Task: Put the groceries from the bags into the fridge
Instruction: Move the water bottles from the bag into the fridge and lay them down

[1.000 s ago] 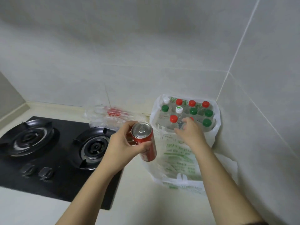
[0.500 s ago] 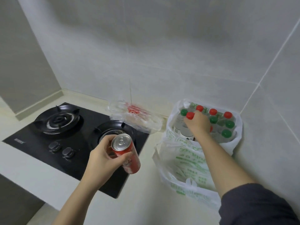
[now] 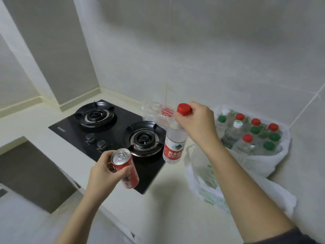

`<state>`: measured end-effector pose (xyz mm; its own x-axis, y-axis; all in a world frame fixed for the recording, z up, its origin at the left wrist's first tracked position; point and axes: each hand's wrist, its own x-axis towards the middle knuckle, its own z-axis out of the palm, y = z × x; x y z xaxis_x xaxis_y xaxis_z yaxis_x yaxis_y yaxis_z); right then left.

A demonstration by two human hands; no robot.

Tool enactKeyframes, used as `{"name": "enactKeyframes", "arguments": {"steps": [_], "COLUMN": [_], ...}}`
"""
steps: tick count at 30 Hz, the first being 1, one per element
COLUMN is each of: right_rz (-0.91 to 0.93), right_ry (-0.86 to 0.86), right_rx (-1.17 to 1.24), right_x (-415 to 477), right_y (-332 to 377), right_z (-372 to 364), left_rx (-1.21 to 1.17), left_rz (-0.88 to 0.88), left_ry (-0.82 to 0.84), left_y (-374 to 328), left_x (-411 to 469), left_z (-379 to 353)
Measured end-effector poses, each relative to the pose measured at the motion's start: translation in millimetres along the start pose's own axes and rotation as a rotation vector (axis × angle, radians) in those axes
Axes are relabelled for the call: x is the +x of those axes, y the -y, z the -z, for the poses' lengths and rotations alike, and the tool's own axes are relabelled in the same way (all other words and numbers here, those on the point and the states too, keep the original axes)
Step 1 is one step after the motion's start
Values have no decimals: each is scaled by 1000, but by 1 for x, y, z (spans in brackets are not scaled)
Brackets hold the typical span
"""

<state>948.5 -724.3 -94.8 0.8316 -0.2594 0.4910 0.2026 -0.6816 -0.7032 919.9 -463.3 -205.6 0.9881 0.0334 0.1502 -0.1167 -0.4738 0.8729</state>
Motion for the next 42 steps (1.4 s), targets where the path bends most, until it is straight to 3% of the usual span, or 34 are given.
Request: {"name": "enactKeyframes", "arguments": {"steps": [6,26,30,42], "right_rz": [-139,-186,-160,-512], "right_ry": [168,234,180,312], "right_rx": [-17,-15,-17,233], "right_x": [-69,-95,-105,-172], "right_y": [-51,-84,-93,-173], "right_z": [-68,-99,-103,-173], "left_rx": [29,-48,-99,-114], "left_rz": [120,162,151,324], "left_ry": [-23,-60,-75,-80], "left_y": [58,103,114,170], "left_x": [-22,-23,-28,-34], "left_z": [-15,-37,-43,-81]}}
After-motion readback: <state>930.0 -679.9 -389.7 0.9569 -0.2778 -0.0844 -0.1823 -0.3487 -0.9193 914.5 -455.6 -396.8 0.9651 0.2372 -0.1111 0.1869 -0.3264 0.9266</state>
